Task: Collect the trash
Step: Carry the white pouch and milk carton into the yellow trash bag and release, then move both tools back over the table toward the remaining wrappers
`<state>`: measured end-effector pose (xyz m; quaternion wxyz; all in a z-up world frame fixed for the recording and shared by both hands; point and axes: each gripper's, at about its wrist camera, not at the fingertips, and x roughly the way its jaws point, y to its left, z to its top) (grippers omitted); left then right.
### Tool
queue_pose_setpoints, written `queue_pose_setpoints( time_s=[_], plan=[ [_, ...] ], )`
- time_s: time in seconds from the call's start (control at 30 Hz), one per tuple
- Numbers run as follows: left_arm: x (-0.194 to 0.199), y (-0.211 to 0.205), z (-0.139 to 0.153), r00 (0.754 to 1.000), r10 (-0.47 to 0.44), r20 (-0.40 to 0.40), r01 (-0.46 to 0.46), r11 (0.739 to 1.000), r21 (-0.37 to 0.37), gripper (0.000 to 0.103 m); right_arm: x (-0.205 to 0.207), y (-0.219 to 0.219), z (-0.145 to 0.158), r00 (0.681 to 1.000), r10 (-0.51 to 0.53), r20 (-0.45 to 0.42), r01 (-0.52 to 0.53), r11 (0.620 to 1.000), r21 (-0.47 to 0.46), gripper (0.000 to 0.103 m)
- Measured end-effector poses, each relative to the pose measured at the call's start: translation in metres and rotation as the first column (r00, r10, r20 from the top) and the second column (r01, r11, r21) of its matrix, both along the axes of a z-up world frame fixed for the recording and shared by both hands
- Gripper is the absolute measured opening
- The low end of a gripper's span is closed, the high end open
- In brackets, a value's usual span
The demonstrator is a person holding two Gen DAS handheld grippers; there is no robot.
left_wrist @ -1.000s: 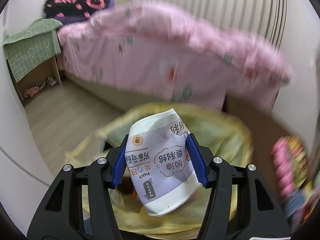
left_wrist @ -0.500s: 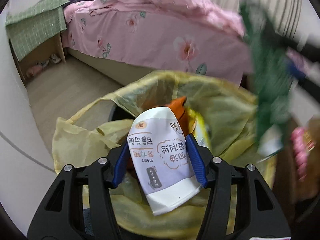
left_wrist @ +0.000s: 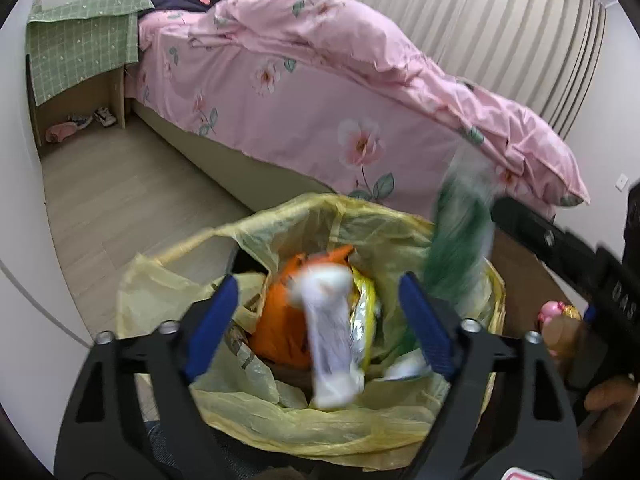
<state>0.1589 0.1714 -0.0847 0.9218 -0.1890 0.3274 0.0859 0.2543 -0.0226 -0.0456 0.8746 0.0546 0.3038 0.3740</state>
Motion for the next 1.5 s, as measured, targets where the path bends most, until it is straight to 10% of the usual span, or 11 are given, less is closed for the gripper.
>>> queue_pose_setpoints(
  time_s=[0.6,1.13,1.5],
  plan=[
    [-0.042,-0.093,0.071,0.978,-0.178,0.112,0.158,0.973,0.168,0.085,-0.107,-0.164,0.052,0.942,-0.312,0.126,0.324,0.941,-0.094,0.062],
    [-0.052,-0.228,0.026,0.775,-0.630,-0.051,0.631,0.776,0.009,0.085,-0.186,-0.271,-0.002,0.884,-0.465,0.045,0.453,0.831,-0.322,0.062],
    [-0.062,-0.228,0.008,0.747,-0.657,-0.102,0.656,0.754,-0.047,0.085,-0.218,-0.266,-0.047,0.904,-0.425,-0.045,0.386,0.858,-0.338,0.062]
  ],
)
